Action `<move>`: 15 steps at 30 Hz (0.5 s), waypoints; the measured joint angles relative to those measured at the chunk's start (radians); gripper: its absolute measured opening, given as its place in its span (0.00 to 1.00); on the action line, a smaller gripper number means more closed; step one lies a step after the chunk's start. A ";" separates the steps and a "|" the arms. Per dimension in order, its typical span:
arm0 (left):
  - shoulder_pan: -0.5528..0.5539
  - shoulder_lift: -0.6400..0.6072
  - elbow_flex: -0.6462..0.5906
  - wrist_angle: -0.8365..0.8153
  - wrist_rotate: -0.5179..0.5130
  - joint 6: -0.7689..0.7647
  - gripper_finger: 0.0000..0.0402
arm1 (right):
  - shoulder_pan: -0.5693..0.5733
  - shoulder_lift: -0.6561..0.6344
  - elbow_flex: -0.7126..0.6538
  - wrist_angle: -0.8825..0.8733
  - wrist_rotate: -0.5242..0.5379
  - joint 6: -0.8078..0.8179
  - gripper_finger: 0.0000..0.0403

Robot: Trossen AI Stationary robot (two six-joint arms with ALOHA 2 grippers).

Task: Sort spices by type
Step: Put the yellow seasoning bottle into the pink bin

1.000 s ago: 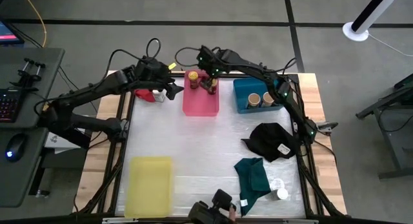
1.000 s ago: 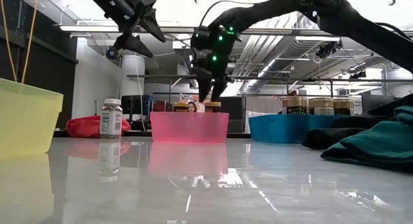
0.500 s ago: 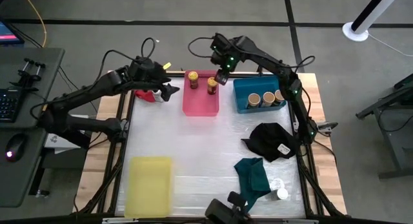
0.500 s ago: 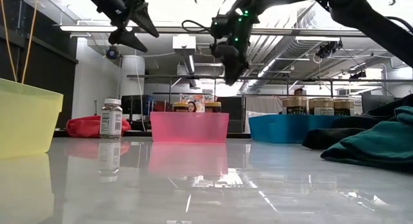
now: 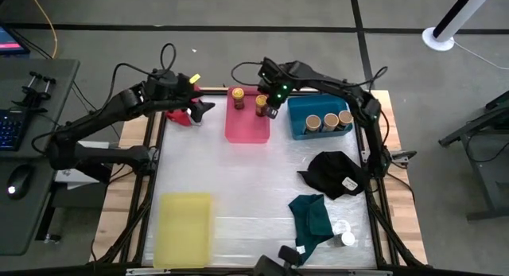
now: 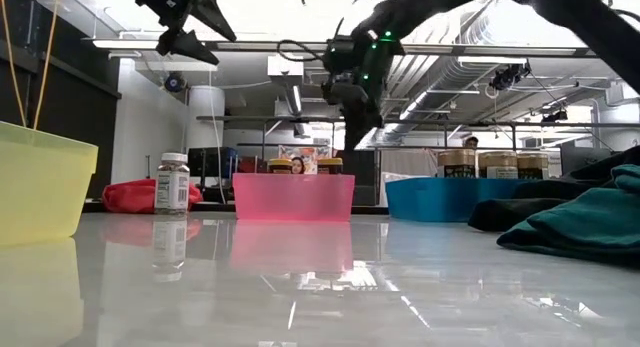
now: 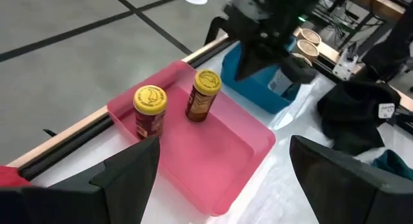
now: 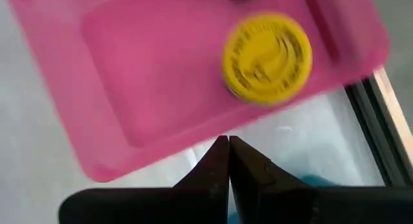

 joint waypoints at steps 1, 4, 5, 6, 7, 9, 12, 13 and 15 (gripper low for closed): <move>0.003 -0.001 0.000 -0.001 -0.004 0.000 0.83 | 0.001 -0.013 -0.033 0.019 0.009 0.013 0.00; 0.009 0.000 0.000 -0.001 -0.006 0.000 0.83 | -0.001 -0.029 -0.130 0.105 0.048 0.043 0.00; 0.012 0.000 0.000 0.000 -0.006 0.000 0.83 | -0.002 -0.034 -0.150 0.146 0.054 0.055 0.00; 0.014 0.000 0.000 0.000 -0.006 0.000 0.83 | 0.000 -0.039 -0.162 0.183 0.055 0.063 0.00; 0.017 0.000 0.000 0.000 -0.006 -0.001 0.83 | 0.004 -0.044 -0.168 0.209 0.058 0.074 0.00; 0.017 0.000 0.000 0.000 -0.006 -0.001 0.83 | 0.011 -0.044 -0.183 0.236 0.092 0.081 0.00; 0.017 0.000 0.000 0.000 -0.006 -0.009 0.83 | 0.016 -0.031 -0.198 0.256 0.122 0.081 0.00; 0.017 0.000 0.000 -0.001 -0.006 -0.009 0.83 | 0.016 -0.031 -0.198 0.265 0.123 0.081 0.00; 0.016 0.000 0.000 -0.001 -0.006 -0.009 0.83 | 0.016 -0.035 -0.193 0.283 0.127 0.082 0.00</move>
